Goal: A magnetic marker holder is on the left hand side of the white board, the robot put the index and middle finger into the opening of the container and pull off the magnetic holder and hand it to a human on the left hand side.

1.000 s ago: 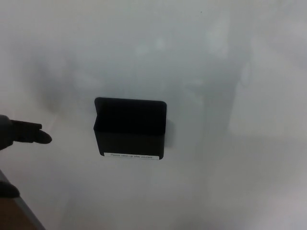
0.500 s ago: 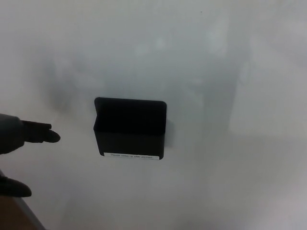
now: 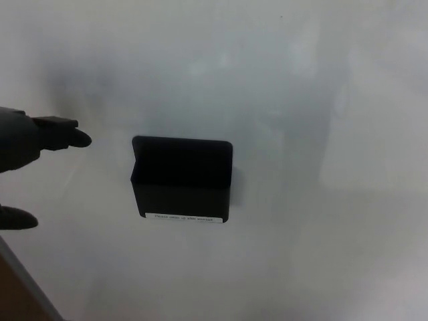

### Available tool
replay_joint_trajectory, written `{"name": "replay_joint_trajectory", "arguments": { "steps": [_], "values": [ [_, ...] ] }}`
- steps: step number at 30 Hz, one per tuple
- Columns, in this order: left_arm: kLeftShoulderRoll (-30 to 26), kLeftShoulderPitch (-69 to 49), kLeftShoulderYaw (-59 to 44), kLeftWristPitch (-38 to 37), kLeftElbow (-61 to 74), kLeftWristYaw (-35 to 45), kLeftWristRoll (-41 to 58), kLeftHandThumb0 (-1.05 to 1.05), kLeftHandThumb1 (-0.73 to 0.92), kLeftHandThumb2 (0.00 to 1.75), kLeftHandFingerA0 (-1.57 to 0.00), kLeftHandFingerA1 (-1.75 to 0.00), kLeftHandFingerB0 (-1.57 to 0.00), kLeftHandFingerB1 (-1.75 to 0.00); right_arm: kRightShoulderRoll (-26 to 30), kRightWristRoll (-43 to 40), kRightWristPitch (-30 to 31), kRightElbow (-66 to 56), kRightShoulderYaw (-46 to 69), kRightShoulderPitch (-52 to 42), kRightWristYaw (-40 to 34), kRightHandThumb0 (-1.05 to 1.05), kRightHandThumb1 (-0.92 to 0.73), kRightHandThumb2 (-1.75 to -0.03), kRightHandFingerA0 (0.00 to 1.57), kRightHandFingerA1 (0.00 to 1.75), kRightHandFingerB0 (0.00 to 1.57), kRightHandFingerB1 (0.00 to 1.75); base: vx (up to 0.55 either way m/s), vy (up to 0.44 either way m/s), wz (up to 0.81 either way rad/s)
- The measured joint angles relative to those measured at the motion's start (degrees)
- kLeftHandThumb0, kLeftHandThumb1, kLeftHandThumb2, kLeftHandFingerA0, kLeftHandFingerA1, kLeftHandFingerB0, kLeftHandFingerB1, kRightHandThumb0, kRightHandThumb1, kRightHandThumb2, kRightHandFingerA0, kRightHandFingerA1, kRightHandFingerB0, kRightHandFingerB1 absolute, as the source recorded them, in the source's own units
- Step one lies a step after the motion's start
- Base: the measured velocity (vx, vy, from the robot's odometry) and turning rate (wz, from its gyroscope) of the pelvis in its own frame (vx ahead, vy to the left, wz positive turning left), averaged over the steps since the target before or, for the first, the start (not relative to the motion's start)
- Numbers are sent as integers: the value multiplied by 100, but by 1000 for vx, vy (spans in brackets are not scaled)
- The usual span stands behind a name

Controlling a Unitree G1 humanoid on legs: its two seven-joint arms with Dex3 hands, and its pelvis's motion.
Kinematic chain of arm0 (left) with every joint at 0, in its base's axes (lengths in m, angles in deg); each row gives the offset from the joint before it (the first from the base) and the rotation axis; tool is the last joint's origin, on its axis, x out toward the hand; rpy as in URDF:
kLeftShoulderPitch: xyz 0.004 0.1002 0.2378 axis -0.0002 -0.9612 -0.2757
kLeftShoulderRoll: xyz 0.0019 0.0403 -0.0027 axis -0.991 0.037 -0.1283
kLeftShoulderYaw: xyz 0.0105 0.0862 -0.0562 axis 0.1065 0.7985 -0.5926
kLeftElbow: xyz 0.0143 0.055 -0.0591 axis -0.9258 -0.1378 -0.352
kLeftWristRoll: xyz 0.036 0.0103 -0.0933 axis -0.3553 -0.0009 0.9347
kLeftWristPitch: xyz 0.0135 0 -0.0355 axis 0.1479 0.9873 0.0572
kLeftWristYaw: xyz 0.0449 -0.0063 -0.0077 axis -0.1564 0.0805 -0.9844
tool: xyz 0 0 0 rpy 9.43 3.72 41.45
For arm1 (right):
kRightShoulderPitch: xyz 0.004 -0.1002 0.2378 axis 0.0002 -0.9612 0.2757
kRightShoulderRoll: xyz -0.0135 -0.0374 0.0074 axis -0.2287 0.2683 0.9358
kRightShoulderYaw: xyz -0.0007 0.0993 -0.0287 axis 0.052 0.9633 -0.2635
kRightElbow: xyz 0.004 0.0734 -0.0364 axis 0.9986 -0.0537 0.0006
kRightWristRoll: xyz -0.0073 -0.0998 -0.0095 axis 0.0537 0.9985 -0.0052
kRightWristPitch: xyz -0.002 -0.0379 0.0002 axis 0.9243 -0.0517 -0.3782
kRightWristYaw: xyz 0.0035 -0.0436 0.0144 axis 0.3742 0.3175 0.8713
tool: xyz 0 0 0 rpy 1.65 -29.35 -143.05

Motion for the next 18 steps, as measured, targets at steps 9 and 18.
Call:
{"name": "replay_joint_trajectory", "arguments": {
  "steps": [9, 18],
  "values": [
    [401, 369, 640, 352, 39, 117, -288, -82, 65, 61, -23, -30, -20, -27, -1, 7, -36, 27, -10, 28, 12, -63, -69, -62, 81, 47, 62, 43, 0, 0, 0],
    [798, 287, 1026, 608, 164, 127, -568, -38, 29, 94, 0, -47, 0, -46, 1, 41, -145, 131, -9, 52, 21, -62, -70, -62, 80, 47, 62, 42, 0, 0, 0]
  ]
}}
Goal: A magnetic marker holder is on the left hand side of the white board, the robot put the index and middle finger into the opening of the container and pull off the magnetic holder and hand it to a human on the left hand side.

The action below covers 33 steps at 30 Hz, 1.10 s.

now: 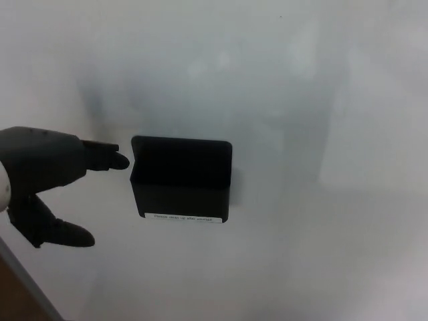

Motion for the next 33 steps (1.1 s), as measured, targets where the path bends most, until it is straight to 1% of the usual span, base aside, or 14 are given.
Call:
{"name": "replay_joint_trajectory", "arguments": {
  "steps": [6, 10, 11, 15, 21, 26, 30, 33],
  "values": [
    [191, -16, 181, 151, 97, 13, -174, -38, 29, 93, 0, -48, 0, -46, 1, 7, -55, 76, -3, -4, 27, -67, -68, -62, 80, 48, 63, 44, 0, 0, 0],
    [356, 4, 342, 278, 102, 47, -301, -38, 29, 93, 0, -48, 0, -46, 0, 43, -120, 115, -21, -8, 25, -65, -69, -62, 80, 48, 62, 44, 0, 0, 0],
    [377, 16, 366, 294, 101, 55, -316, -38, 29, 93, 0, -48, 0, -46, 0, 46, -127, 123, -24, -9, 25, -65, -68, -62, 82, 47, 64, 44, 0, 0, 0],
    [587, 91, 568, 404, 94, 73, -445, -38, 29, 93, 0, -48, 0, -46, 0, 45, -131, 164, -46, -22, 31, -65, -68, -62, 83, 47, 64, 44, 0, 0, 0],
    [856, 179, 802, 569, 73, 83, -677, -38, 28, 92, 0, -47, 0, -45, 1, 37, -141, 191, -77, -42, 77, -64, -69, -62, 82, 46, 65, 43, 0, 0, 0],
    [980, 179, 870, 618, 76, 83, -823, -38, 29, 93, 0, -47, 0, -45, 4, 39, -154, 198, -105, -69, 97, -63, -70, -62, 81, 47, 63, 44, 0, 0, 0],
    [1065, 179, 877, 651, 78, 83, -923, -38, 28, 92, 0, -48, 0, -45, 7, 40, -174, 225, -108, -71, 113, -61, -71, -63, 81, 47, 64, 44, 0, 0, 0],
    [1100, 181, 887, 651, 78, 85, -977, -38, 28, 92, 0, -48, 0, -45, 7, 38, -176, 232, -108, -71, 125, -64, -71, -63, 81, 48, 66, 44, 0, 0, 0]
  ]
}}
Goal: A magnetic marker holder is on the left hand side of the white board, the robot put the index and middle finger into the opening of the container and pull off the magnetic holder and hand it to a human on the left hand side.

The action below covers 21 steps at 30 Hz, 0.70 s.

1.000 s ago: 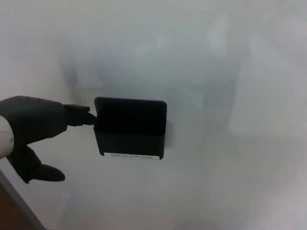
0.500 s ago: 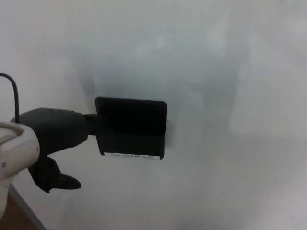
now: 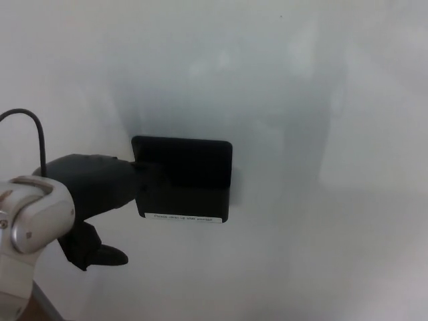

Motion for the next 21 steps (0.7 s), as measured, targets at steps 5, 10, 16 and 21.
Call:
{"name": "replay_joint_trajectory", "arguments": {
  "steps": [5, 10, 16, 21],
  "values": [
    [26, 21, 21, 0, -5, 35, -84, -38, 26, 91, -1, -48, 0, -45, 2, 8, -10, 2, -3, -9, 7, -64, -71, -62, 80, 49, 64, 44, 0, 0, 0],
    [76, 54, 23, -1, -13, 44, -161, -38, 27, 92, -1, -48, 0, -45, 6, 7, -9, -4, -4, -18, 15, -64, -70, -62, 83, 48, 66, 44, 0, 0, 0],
    [214, 259, 108, 0, -69, 104, -259, -38, 27, 92, 0, -48, 0, -45, 12, 4, -6, -31, -4, -28, 24, -61, -72, -63, 84, 47, 65, 43, 0, 0, 0],
    [461, 466, 276, 6, -143, 198, -379, -38, 27, 92, 0, -48, 0, -45, 10, 3, -13, -17, -4, -28, 46, -63, -72, -63, 84, 47, 65, 43, 0, 0, 0]
  ]
}}
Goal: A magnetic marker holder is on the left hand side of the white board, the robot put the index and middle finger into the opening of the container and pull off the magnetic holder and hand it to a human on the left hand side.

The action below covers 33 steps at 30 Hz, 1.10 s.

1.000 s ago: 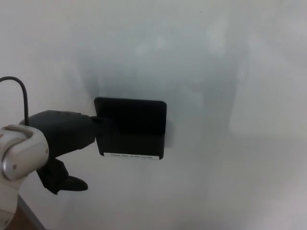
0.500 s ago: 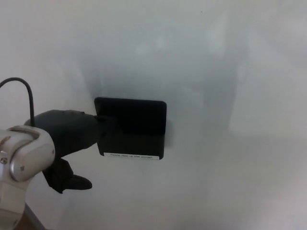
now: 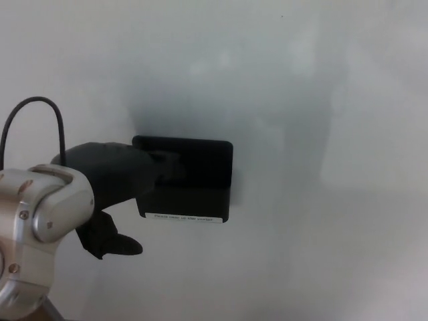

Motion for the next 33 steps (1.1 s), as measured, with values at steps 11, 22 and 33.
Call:
{"name": "replay_joint_trajectory", "arguments": {
  "steps": [11, 22, 33],
  "values": [
    [269, 112, 203, 83, -136, 145, -184, -38, 29, 92, -1, -48, 0, -45, 1, -12, -4, 3, 13, 12, 21, -63, -69, -62, 83, 46, 65, 43, 0, 0, 0],
    [289, -136, 196, 118, -154, 142, -287, -38, 28, 92, 0, -48, 0, -45, 0, -31, 0, 8, 113, 26, 22, -64, -69, -62, 85, 47, 63, 44, 0, 0, 0],
    [294, -490, 142, 3, -178, -163, -321, -38, 27, 92, 0, -48, 0, -45, -3, -28, 0, -5, 99, 21, 28, -63, -69, -63, 87, 46, 66, 43, 0, 0, 0]
  ]
}}
